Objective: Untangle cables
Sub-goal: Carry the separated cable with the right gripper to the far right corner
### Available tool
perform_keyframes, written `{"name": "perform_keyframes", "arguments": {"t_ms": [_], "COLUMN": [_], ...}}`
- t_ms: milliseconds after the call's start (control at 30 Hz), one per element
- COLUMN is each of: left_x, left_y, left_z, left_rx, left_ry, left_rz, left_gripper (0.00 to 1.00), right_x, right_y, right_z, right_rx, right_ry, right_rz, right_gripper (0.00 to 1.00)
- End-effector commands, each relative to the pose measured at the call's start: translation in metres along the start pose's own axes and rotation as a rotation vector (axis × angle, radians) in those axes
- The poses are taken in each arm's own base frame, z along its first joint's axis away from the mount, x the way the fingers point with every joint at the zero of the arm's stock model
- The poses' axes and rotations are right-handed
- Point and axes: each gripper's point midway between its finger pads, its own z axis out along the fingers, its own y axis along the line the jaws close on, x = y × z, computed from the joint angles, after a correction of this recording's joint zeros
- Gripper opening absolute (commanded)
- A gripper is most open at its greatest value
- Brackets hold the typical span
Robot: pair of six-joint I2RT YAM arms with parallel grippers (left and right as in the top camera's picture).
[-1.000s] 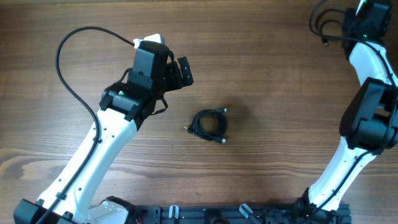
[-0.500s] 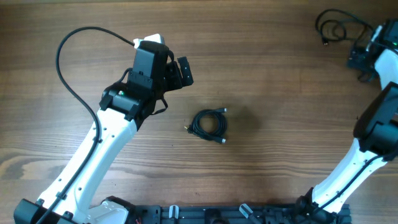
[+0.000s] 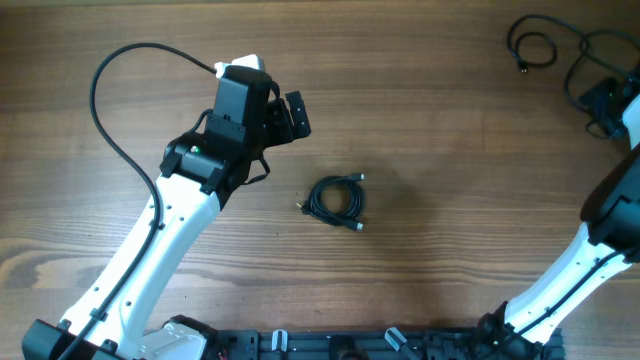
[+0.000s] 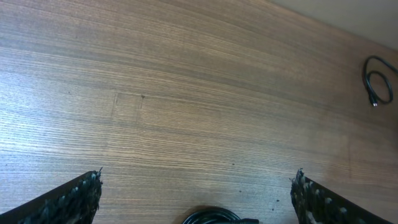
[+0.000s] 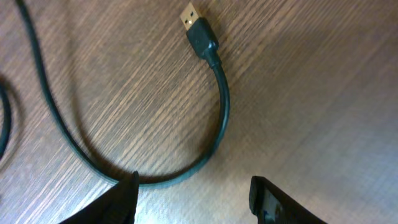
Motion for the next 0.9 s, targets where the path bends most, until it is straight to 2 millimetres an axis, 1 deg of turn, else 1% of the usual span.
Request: {"name": "perform_keyframes", "arguments": {"t_ms": [0, 33, 100, 133, 167, 200, 233, 267, 300, 333, 367, 400, 467, 500, 533, 567, 600, 633, 667, 733, 767, 800, 867], "left_x": [-0.002, -0.002, -0.002, -0.002, -0.002, -0.002, -0.002, -0.002, -0.002, -0.002, -0.002, -0.002, -0.002, -0.002, -0.002, -0.002, -0.002, -0.002, -0.002, -0.002, -0.002, -0.002, -0.002], "left_y": [0.001, 0.001, 0.001, 0.001, 0.001, 0.001, 0.001, 0.001, 0.001, 0.001, 0.001, 0.001, 0.001, 0.001, 0.001, 0.001, 0.001, 0.001, 0.001, 0.001, 0.001, 0.001, 0.001], "left_z": [0.001, 0.001, 0.001, 0.001, 0.001, 0.001, 0.001, 0.001, 0.001, 0.001, 0.001, 0.001, 0.001, 0.001, 0.001, 0.001, 0.001, 0.001, 0.001, 0.001, 0.001, 0.001, 0.001], "left_rx": [-0.001, -0.001, -0.001, -0.001, -0.001, -0.001, -0.001, -0.001, -0.001, -0.001, -0.001, -0.001, -0.001, -0.001, -0.001, -0.001, -0.001, -0.001, -0.001, -0.001, -0.001, -0.001, -0.001], "left_ry": [-0.004, -0.004, -0.004, -0.004, -0.004, -0.004, -0.004, -0.004, -0.004, -0.003, -0.003, -0.004, -0.004, -0.004, -0.004, -0.004, -0.004, -0.004, -0.004, -0.004, -0.003, -0.004, -0.004], "left_rz": [0.008, 0.008, 0.008, 0.008, 0.008, 0.008, 0.008, 0.008, 0.008, 0.008, 0.008, 0.008, 0.008, 0.008, 0.008, 0.008, 0.008, 0.008, 0.008, 0.008, 0.008, 0.008, 0.008], "left_gripper": [1.0, 1.0, 1.0, 1.0, 1.0, 1.0, 1.0, 1.0, 1.0, 1.0, 1.0, 1.0, 1.0, 1.0, 1.0, 1.0, 1.0, 1.0, 1.0, 1.0, 1.0, 1.0, 1.0], "right_x": [0.023, 0.023, 0.024, 0.026, 0.028, 0.031, 0.034, 0.034, 0.034, 0.028, 0.02, 0.004, -0.038, -0.072, -0.088, -0.099, -0.102, -0.097, -0.086, -0.063, -0.056, -0.049, -0.054], "right_y": [-0.002, -0.002, 0.005, 0.013, 0.018, 0.018, 0.019, 0.025, 0.038, 0.049, 0.057, 0.067, 0.083, 0.093, 0.093, 0.094, 0.098, 0.105, 0.112, 0.106, 0.104, 0.104, 0.102], "right_z": [0.032, 0.037, 0.044, 0.05, 0.056, 0.061, 0.07, 0.072, 0.078, 0.077, 0.075, 0.068, 0.038, 0.009, -0.006, -0.017, -0.025, -0.027, -0.027, -0.021, -0.023, -0.03, -0.057], "right_rx": [-0.003, -0.006, -0.048, -0.096, -0.124, -0.123, -0.13, -0.157, -0.224, -0.27, -0.298, -0.331, -0.376, -0.382, -0.356, -0.341, -0.345, -0.378, -0.42, -0.41, -0.405, -0.413, -0.412], "right_ry": [0.05, 0.047, 0.048, 0.055, 0.059, 0.06, 0.06, 0.06, 0.048, 0.026, -0.011, -0.061, -0.15, -0.225, -0.261, -0.274, -0.27, -0.25, -0.21, -0.107, -0.074, -0.038, -0.037], "right_rz": [0.065, 0.095, 0.102, 0.114, 0.115, 0.141, 0.168, 0.165, 0.154, 0.144, 0.127, 0.117, 0.08, 0.019, 0.003, -0.021, -0.054, -0.101, -0.154, -0.153, -0.149, -0.147, -0.144], "right_gripper": [0.57, 0.57, 0.55, 0.52, 0.48, 0.4, 0.29, 0.23, 0.12, 0.04, 0.04, 0.04, 0.04, 0.05, 0.09, 0.6, 1.0, 1.0, 1.0, 1.0, 1.0, 1.0, 1.0]}}
